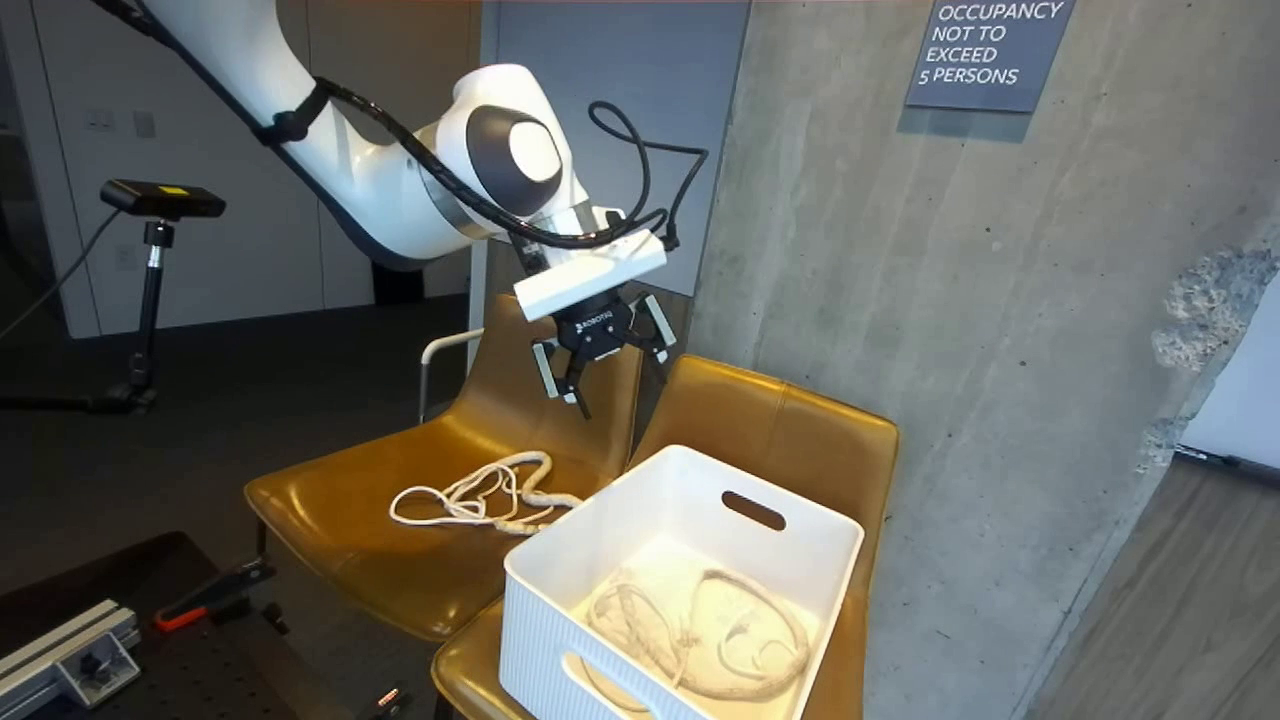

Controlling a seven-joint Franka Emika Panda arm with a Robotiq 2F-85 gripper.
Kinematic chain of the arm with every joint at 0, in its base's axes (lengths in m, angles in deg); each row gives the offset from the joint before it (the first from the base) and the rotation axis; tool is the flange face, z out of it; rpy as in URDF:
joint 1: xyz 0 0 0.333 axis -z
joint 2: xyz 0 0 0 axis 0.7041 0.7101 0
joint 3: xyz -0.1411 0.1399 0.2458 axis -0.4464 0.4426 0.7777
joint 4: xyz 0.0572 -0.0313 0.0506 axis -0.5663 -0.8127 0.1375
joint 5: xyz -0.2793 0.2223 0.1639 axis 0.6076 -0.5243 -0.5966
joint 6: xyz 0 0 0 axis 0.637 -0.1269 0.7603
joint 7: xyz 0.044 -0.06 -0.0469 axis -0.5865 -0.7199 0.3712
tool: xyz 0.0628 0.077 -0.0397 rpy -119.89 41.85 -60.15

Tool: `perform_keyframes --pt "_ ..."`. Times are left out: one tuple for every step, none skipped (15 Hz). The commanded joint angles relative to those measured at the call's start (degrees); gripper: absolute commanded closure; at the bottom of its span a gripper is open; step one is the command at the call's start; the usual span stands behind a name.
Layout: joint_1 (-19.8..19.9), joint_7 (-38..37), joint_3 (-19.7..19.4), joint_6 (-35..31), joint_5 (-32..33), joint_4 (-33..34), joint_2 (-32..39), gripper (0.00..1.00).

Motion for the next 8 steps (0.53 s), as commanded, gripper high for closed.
perform_keyframes --pt "3.91 7.19 -2.51 -7.41 -4.97 0.70 4.25 0.00" --pt "5.02 9.26 -2.82 -9.11 -6.73 1.30 6.08 0.00" --pt "6.03 11.43 -2.87 -10.49 -8.63 2.04 8.10 0.00" --pt "7.07 13.96 -2.64 -11.65 -10.93 2.93 10.28 0.00" --pt "7.97 15.98 -2.24 -12.63 -12.85 3.85 12.31 0.00" --pt "8.88 17.92 -1.68 -13.37 -14.66 5.14 14.54 0.00" --pt "9.63 19.65 -1.16 -13.82 -16.08 6.70 16.70 0.00" --pt "10.38 21.24 -0.58 -14.05 -17.38 8.55 18.94 0.00"
